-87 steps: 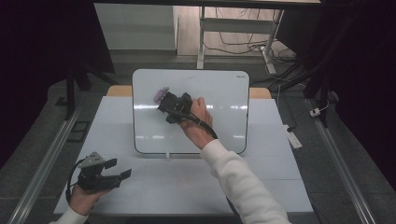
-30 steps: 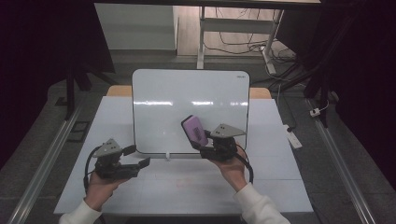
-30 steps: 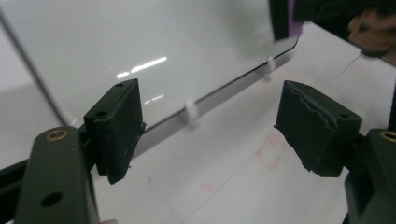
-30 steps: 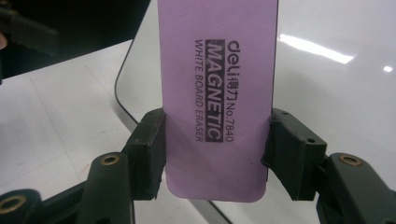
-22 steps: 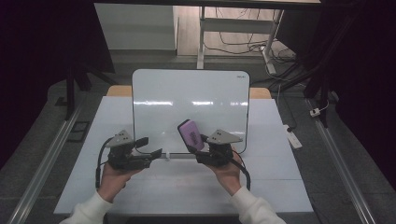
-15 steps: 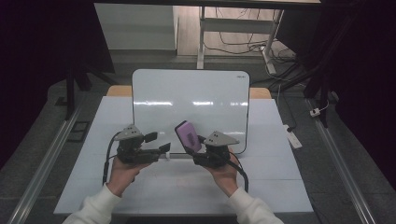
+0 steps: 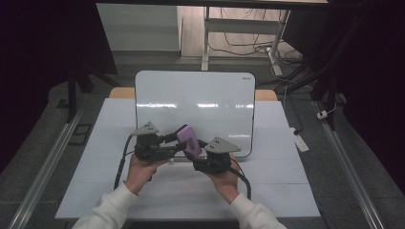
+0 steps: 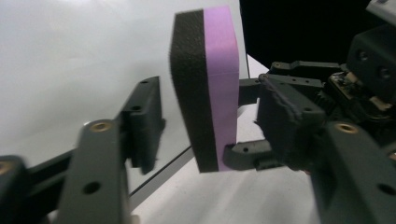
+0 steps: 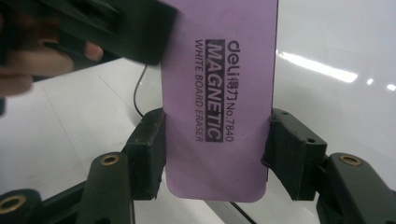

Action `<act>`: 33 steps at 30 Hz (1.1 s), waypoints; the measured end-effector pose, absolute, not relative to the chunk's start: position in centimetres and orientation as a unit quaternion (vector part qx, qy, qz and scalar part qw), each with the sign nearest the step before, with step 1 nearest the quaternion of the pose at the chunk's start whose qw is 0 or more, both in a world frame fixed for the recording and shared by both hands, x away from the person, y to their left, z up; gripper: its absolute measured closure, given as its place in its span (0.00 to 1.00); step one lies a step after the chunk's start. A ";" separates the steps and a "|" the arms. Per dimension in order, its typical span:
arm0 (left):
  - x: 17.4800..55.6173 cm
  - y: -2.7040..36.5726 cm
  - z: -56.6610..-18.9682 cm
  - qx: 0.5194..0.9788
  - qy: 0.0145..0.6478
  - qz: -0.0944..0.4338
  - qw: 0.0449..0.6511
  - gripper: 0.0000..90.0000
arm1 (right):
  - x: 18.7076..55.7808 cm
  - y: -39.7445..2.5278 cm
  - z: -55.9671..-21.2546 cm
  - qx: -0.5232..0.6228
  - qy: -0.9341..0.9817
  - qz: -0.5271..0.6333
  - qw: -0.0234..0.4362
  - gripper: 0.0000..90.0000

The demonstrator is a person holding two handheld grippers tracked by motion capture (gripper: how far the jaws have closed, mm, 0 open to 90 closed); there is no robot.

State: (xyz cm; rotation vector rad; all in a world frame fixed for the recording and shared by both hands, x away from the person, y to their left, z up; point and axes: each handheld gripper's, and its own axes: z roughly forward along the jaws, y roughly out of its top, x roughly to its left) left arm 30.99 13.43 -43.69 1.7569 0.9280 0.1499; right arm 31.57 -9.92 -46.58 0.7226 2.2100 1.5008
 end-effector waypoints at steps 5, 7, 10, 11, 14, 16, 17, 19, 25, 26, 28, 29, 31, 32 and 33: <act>31.1 13.5 -43.6 0.735 0.394 0.061 0.548 0.68 | 31.3 -9.6 -46.5 0.256 0.777 0.544 0.185 0.46; 31.0 13.6 -43.4 0.734 0.394 0.065 0.550 0.70 | 31.3 -9.4 -46.5 0.256 0.774 0.550 0.182 0.45; 30.6 13.8 -42.7 0.738 0.393 0.093 0.540 0.71 | 31.3 -9.2 -46.4 0.254 0.772 0.555 0.178 0.42; 30.5 14.1 -42.3 0.739 0.393 0.109 0.536 0.71 | 31.3 -9.2 -46.3 0.254 0.771 0.557 0.176 0.38; 30.4 15.8 -41.0 0.730 0.404 0.131 0.536 0.71 | 30.9 -10.1 -45.7 0.255 0.765 0.564 0.181 0.34; 31.0 17.7 -39.9 0.718 0.423 0.137 0.535 0.71 | 30.9 -11.1 -45.4 0.260 0.763 0.561 0.189 0.33; 31.0 17.7 -39.9 0.718 0.423 0.137 0.535 0.71 | 30.9 -11.1 -45.4 0.260 0.763 0.561 0.189 0.33; 31.5 18.8 -39.3 0.711 0.438 0.145 0.531 0.71 | 31.1 -12.4 -45.1 0.270 0.760 0.558 0.196 0.33; 33.5 21.4 -37.8 0.697 0.475 0.171 0.509 0.71 | 31.2 -18.2 -45.3 0.306 0.751 0.533 0.241 0.33; 33.8 21.6 -37.5 0.695 0.479 0.176 0.506 0.71 | 31.1 -19.2 -45.3 0.314 0.748 0.530 0.246 0.33; 34.6 22.2 -36.8 0.691 0.491 0.186 0.497 0.71 | 30.8 -20.9 -45.3 0.329 0.741 0.525 0.260 0.33; 34.6 22.2 -36.8 0.691 0.491 0.186 0.497 0.71 | 30.7 -21.8 -45.4 0.335 0.738 0.522 0.267 0.33; 35.5 22.5 -36.2 0.689 0.503 0.187 0.487 0.71 | 30.6 -23.4 -45.6 0.349 0.732 0.515 0.279 0.33; 35.7 22.5 -36.1 0.687 0.508 0.188 0.484 0.71 | 30.5 -24.2 -45.8 0.356 0.730 0.513 0.280 0.33; 35.7 22.5 -36.1 0.687 0.508 0.188 0.484 0.71 | 30.5 -24.9 -45.9 0.363 0.728 0.509 0.280 0.33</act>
